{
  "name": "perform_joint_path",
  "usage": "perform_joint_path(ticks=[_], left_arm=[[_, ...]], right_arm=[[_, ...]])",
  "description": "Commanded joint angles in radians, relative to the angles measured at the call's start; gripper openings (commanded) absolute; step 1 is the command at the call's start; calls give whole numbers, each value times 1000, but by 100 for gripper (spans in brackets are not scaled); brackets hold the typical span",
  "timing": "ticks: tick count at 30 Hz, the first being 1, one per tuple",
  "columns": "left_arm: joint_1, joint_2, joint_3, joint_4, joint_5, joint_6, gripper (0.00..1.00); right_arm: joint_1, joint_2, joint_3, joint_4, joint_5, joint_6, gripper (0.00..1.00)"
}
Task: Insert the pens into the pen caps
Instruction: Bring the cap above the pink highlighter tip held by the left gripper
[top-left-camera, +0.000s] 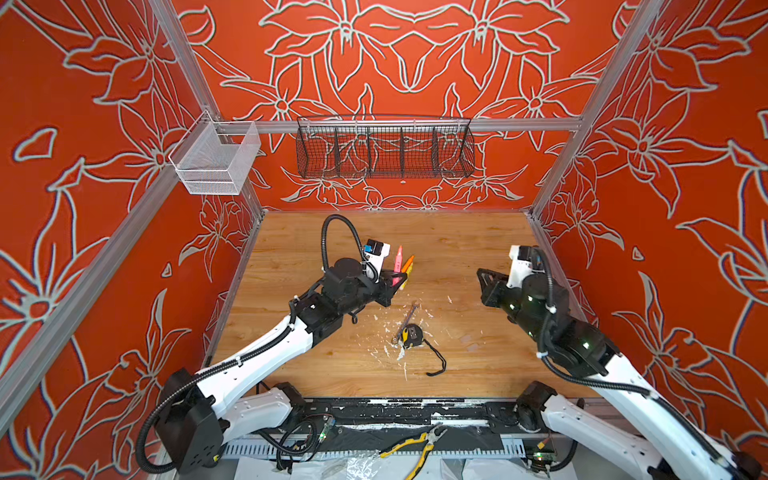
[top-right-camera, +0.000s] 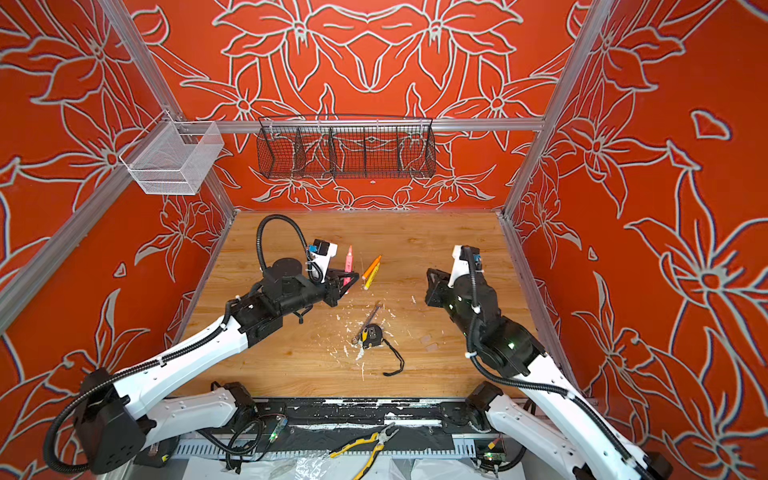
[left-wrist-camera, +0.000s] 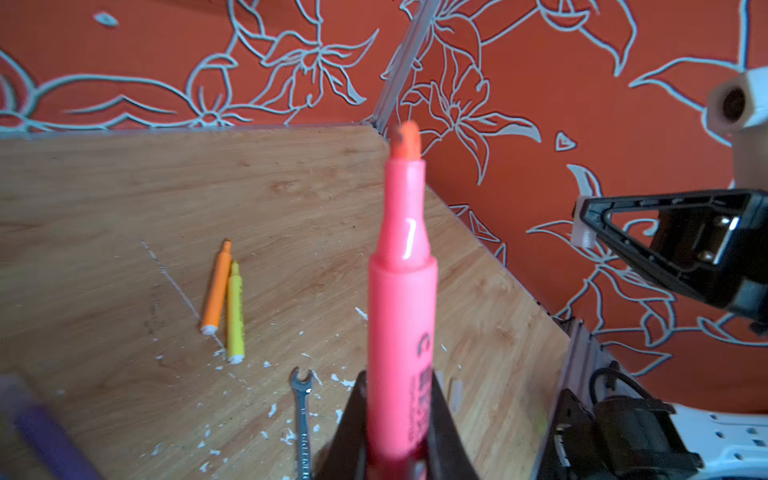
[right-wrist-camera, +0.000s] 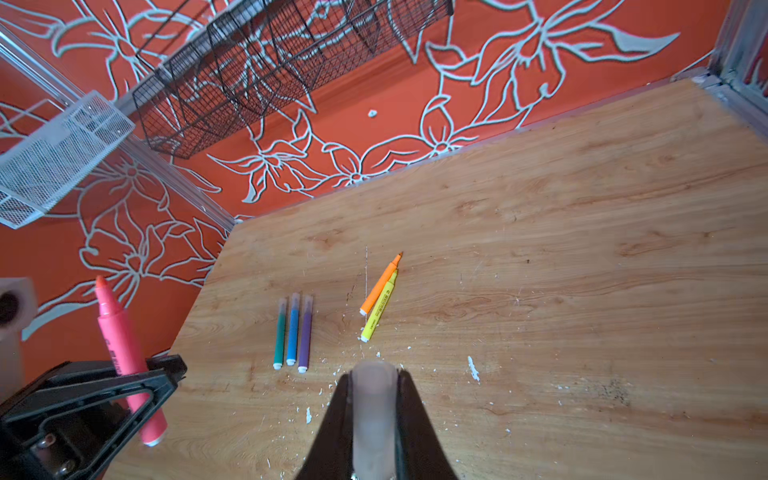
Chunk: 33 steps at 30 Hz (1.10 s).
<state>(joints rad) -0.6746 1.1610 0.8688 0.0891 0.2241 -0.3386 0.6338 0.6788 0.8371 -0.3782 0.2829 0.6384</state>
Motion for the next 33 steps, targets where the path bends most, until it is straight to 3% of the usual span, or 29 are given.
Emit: perform_joint_path(ticks=[1, 8, 12, 17, 22, 33], left_arm=[[-75, 68, 77, -17, 10, -8, 0], [-177, 158, 154, -44, -12, 29, 0], [-193, 150, 163, -58, 7, 39, 0], [-195, 82, 122, -41, -27, 36, 0], [-194, -15, 69, -39, -66, 29, 0], [-158, -147, 6, -45, -90, 61, 0]], right_arm=[[-3, -88, -68, 92, 81, 26, 4], [-3, -119, -8, 110, 94, 69, 2], [-3, -67, 17, 239, 38, 105, 1], [-3, 99, 163, 324, -10, 130, 0], [-2, 216, 105, 537, -82, 117, 0], [0, 328, 113, 605, -258, 149, 0]])
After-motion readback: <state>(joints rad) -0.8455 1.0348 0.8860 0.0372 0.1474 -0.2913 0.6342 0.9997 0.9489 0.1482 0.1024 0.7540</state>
